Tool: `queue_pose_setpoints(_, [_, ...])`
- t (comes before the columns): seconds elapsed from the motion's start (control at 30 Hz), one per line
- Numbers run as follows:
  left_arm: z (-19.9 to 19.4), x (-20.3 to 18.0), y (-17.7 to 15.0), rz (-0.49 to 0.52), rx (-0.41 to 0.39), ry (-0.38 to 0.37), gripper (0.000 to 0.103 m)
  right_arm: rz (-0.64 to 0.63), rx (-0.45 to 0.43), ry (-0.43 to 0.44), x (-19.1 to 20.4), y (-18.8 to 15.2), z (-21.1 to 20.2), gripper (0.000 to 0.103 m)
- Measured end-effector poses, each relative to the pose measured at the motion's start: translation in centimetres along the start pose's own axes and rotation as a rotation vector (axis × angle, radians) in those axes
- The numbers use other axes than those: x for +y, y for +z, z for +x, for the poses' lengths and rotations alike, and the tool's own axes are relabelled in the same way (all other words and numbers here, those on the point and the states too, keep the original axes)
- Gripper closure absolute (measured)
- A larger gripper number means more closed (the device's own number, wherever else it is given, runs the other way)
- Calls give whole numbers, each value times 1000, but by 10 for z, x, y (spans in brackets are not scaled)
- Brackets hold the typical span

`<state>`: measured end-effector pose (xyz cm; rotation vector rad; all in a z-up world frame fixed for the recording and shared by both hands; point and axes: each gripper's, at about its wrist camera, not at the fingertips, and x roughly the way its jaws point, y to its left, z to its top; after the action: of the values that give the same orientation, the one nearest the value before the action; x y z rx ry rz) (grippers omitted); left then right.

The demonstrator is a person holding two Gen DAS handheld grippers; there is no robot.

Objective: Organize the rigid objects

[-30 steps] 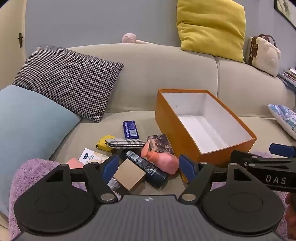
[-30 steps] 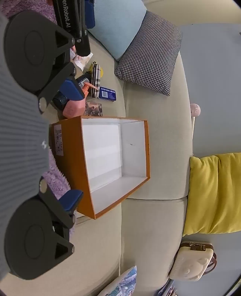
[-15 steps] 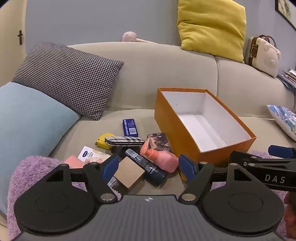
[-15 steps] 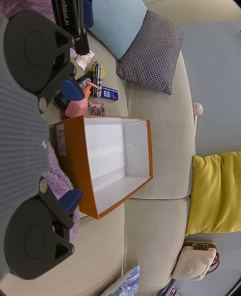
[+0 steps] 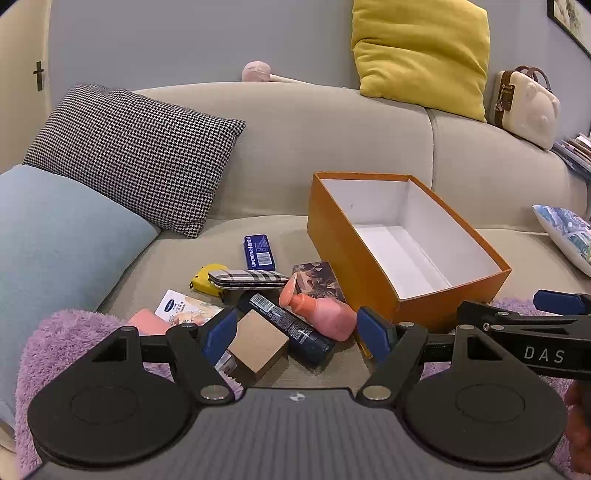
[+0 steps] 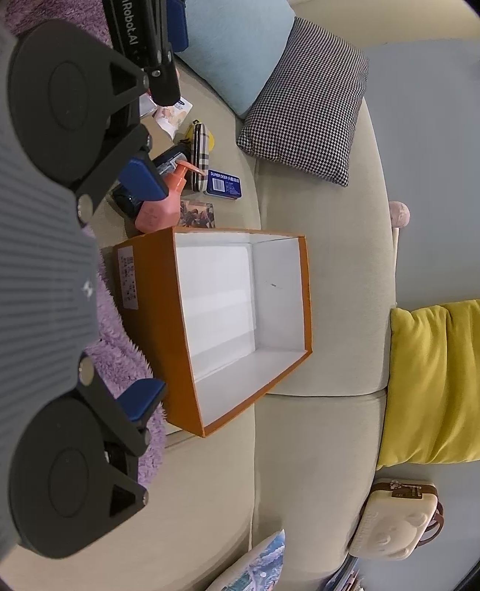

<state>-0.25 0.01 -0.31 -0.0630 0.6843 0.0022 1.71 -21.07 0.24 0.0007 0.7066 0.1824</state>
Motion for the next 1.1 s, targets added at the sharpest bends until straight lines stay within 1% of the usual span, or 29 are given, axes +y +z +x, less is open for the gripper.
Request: queue_pose_setpoints(1.1, [1, -1, 0, 2, 7, -3, 16, 20, 19, -8, -3, -2, 3, 1])
